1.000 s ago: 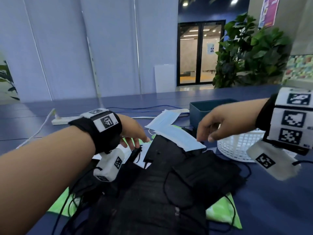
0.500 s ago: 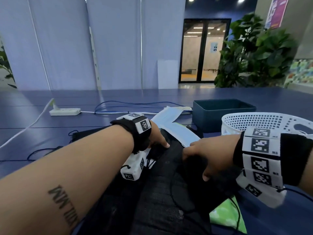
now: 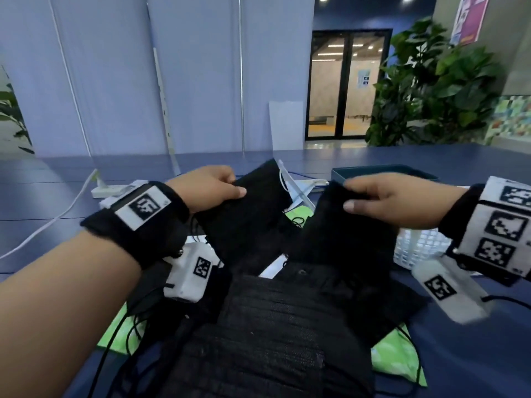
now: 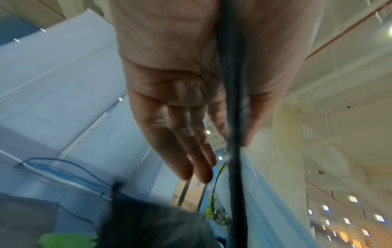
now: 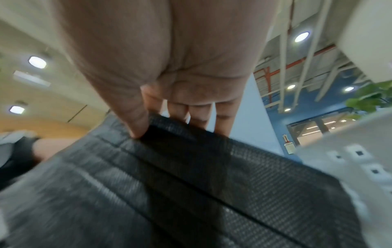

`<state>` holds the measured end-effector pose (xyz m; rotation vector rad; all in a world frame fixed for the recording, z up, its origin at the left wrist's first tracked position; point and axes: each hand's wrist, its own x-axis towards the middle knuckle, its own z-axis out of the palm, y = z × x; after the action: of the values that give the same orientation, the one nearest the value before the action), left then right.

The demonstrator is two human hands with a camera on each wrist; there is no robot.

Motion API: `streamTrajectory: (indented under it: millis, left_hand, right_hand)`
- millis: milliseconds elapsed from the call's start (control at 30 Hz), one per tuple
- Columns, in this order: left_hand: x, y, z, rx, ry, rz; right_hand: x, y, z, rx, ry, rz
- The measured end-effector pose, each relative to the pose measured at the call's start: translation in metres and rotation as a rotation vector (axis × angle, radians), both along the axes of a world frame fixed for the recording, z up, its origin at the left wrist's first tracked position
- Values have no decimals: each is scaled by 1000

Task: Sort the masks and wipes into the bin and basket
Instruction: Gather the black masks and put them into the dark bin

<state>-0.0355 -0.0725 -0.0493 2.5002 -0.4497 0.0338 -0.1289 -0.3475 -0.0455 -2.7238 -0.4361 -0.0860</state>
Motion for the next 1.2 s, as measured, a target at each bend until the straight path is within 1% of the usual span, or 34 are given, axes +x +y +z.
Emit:
streamTrajectory:
  millis: [67,133,233,267,333,433,567,667,767,867,967,1100,1200]
  left_hand:
    - [-4,17,5,-199,-51,52]
    - [-9,30,6,-396,-78,95]
    - [-16,45,-2,-742,48,97]
    - [-18,50,-7,-840,72,75]
    - [-19,57,-19,-966,82,38]
    - [-19,62,-36,-1107,137,-11]
    - [-17,62,-47,-1201,199,-18]
    - [-20,62,-53,-1279,283,-81]
    - [-25,56,-58,-1325,366,-147]
    - [-28,48,-63,-1347,431,-188]
    - [-29,44,-63,-1343,470,-216]
    - [-34,43,-63,-1259,545,-245]
    - [-35,38,-67,-1258,503,-229]
  right_hand:
    - [7,0,13,270,-46,-25]
    - [14,8,22,501,-101,-10]
    - [22,31,30,931,-88,59]
    - [26,40,31,1038,-60,83]
    - [33,59,32,1157,-13,122]
    - [41,88,29,1271,74,174]
    - [51,120,19,1371,188,238]
    - [59,135,8,1450,269,244]
    - [63,143,0,1544,362,280]
    - [63,147,-9,1559,427,278]
    - [65,150,-20,1521,406,224]
    - [69,151,-27,1495,339,189]
    - [69,151,-29,1466,314,186]
